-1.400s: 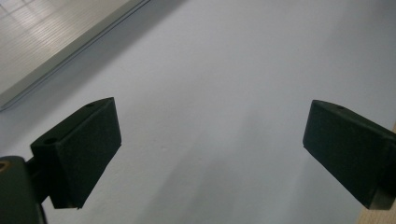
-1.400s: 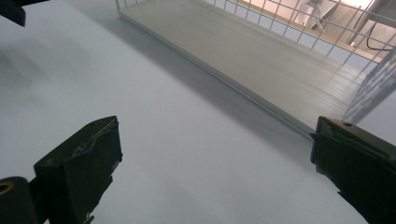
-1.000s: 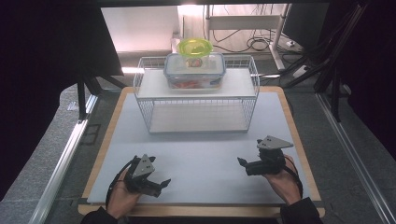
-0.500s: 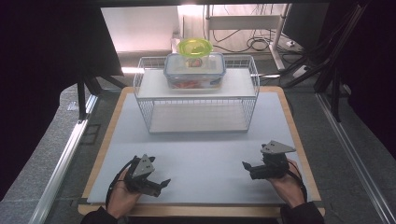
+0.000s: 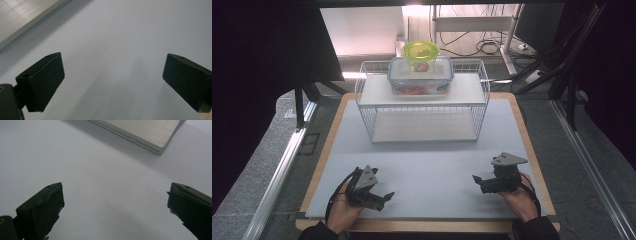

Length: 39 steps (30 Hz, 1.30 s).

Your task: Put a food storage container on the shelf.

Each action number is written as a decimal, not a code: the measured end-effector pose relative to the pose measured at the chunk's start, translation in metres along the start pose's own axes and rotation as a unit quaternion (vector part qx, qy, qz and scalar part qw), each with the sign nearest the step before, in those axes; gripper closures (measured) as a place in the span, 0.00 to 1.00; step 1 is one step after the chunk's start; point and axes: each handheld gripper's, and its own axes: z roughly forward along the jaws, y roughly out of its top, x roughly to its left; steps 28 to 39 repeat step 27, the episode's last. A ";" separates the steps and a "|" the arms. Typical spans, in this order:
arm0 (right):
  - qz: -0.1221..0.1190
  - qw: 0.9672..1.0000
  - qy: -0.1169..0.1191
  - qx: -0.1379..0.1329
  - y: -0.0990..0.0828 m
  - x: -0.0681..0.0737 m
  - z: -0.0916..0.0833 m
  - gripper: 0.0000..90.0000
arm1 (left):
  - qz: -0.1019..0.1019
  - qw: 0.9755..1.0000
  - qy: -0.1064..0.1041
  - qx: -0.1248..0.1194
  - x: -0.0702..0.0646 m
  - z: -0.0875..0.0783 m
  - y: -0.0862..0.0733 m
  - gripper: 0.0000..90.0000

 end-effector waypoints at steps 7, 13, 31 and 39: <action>0.006 1.000 0.008 0.012 -0.004 -0.003 0.005 0.01 | 0.000 1.000 0.000 0.007 0.001 0.002 -0.001 0.04; 0.011 1.000 0.014 0.025 -0.007 -0.004 0.009 0.00 | 0.003 1.000 -0.001 0.008 0.000 0.003 -0.001 0.04; 0.001 0.999 0.013 0.049 -0.009 -0.002 0.015 0.00 | 0.003 1.000 -0.002 0.010 0.000 0.004 -0.001 0.04; 0.001 0.999 0.013 0.049 -0.009 -0.002 0.015 0.00 | 0.003 1.000 -0.002 0.010 0.000 0.004 -0.001 0.04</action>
